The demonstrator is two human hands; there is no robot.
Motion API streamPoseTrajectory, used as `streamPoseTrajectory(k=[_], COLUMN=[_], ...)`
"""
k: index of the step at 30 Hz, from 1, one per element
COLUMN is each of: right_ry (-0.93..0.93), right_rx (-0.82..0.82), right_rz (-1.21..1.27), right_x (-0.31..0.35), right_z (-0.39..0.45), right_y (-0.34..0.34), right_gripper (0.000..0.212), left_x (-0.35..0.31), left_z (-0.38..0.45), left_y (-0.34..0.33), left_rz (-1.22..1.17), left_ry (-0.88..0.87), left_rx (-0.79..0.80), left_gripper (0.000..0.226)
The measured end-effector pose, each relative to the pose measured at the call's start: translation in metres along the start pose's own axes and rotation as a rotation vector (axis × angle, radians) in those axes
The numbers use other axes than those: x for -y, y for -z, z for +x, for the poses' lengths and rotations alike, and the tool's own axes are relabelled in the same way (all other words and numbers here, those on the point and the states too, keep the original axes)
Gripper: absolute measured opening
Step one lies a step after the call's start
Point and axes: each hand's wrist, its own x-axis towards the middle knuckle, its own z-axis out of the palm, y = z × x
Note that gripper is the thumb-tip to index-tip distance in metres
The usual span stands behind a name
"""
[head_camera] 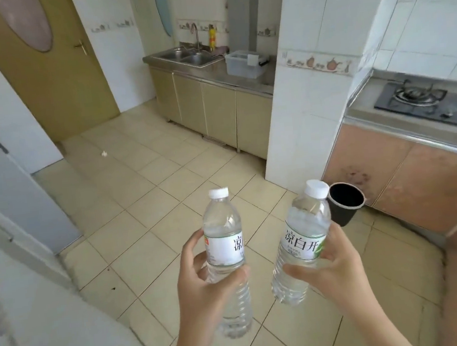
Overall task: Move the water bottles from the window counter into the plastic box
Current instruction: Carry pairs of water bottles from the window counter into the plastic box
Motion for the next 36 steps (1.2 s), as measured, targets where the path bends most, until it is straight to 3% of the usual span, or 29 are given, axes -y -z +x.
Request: streamPoseTrajectory(k=[11,36], right_ry=[-0.021,-0.022], right_rx=[0.001,-0.058], right_rz=[-0.018,-0.068], right_x=[-0.01,0.012], right_z=[0.173,0.664], right_y=[0.018,-0.075], right_gripper=[0.084,0.092], left_x=[-0.027,-0.084], left_z=[0.156,0.653], left_y=[-0.1,-0.231], left_rz=[-0.016,0.007], left_ry=[-0.025,-0.096], left_rx=[-0.025,0.043], left_gripper=[0.082,0.085])
